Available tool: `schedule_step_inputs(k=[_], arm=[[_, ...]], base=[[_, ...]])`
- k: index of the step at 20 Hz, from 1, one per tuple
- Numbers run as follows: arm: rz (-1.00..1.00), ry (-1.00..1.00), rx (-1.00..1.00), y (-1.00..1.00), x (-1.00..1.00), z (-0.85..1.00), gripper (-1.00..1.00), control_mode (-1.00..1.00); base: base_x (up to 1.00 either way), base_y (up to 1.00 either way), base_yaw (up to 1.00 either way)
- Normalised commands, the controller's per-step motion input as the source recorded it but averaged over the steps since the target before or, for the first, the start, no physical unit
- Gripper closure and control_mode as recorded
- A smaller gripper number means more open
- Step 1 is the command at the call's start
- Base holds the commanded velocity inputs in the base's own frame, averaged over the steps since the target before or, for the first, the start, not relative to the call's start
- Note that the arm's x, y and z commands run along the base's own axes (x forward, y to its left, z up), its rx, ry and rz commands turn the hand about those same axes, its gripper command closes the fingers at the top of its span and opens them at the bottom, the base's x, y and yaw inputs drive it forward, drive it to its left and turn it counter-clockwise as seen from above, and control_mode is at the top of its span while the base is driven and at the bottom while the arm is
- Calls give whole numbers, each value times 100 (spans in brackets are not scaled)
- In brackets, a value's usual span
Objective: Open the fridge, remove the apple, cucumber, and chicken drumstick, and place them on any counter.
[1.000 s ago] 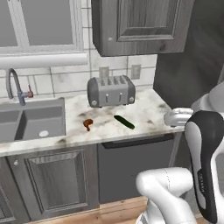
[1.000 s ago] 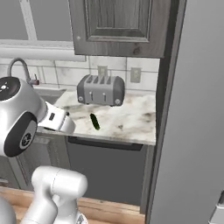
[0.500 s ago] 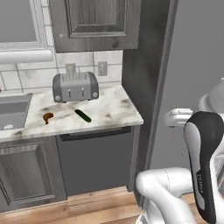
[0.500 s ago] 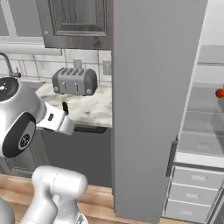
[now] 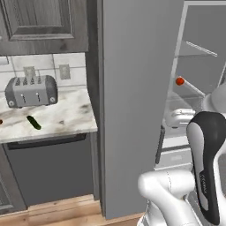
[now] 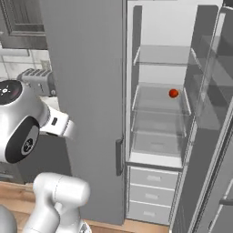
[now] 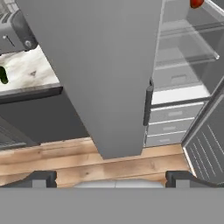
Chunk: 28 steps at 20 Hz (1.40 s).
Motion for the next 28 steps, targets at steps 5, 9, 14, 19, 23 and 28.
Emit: schedule_step_inputs(k=[5, 9, 14, 19, 23, 28], arm=[[0, 0, 0, 0, 0, 0, -100, 100], [0, 0, 0, 0, 0, 0, -100, 100], [0, 0, 0, 0, 0, 0, -100, 100], [0, 0, 0, 0, 0, 0, -100, 100], [0, 0, 0, 0, 0, 0, -100, 100], [0, 0, 0, 0, 0, 0, -100, 100]], base=[[32, -67, -2], [41, -48, 0], [45, -49, 0], [43, -51, 0], [39, -26, 0], [33, -17, 0]])
